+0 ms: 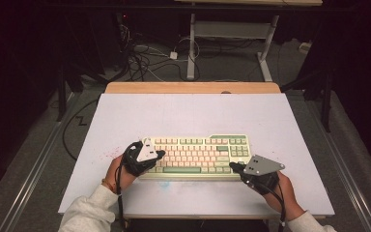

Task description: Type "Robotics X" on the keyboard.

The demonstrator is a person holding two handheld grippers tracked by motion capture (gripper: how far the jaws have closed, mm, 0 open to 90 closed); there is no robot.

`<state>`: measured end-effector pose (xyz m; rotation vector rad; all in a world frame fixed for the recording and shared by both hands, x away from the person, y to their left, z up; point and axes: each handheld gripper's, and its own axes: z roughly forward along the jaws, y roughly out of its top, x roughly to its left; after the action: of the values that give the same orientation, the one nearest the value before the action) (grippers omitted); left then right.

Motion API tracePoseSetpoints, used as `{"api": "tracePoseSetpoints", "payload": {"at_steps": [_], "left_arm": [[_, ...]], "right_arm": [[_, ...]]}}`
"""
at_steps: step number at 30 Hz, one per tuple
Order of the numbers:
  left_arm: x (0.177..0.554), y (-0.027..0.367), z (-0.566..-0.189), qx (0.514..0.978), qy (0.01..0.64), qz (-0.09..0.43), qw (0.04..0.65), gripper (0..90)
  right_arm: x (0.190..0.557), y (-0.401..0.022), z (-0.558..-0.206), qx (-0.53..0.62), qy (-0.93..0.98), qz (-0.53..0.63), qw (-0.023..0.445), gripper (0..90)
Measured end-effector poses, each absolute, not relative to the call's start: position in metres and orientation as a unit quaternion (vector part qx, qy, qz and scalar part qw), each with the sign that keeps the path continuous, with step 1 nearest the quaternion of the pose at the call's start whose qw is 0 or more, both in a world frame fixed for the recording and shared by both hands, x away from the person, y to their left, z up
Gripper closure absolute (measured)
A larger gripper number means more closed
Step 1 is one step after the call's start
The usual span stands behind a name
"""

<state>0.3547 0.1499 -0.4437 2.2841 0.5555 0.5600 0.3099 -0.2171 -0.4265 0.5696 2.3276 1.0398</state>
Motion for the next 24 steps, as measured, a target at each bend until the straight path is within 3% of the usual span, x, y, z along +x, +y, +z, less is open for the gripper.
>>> {"api": "tracePoseSetpoints", "payload": {"at_steps": [24], "left_arm": [[0.3449, 0.1479, -0.4411, 0.886, 0.200, 0.217, 0.358, 87.3]], "right_arm": [[0.3123, -0.2195, -0.4260, 0.218, 0.858, 0.384, 0.262, 90.0]]}}
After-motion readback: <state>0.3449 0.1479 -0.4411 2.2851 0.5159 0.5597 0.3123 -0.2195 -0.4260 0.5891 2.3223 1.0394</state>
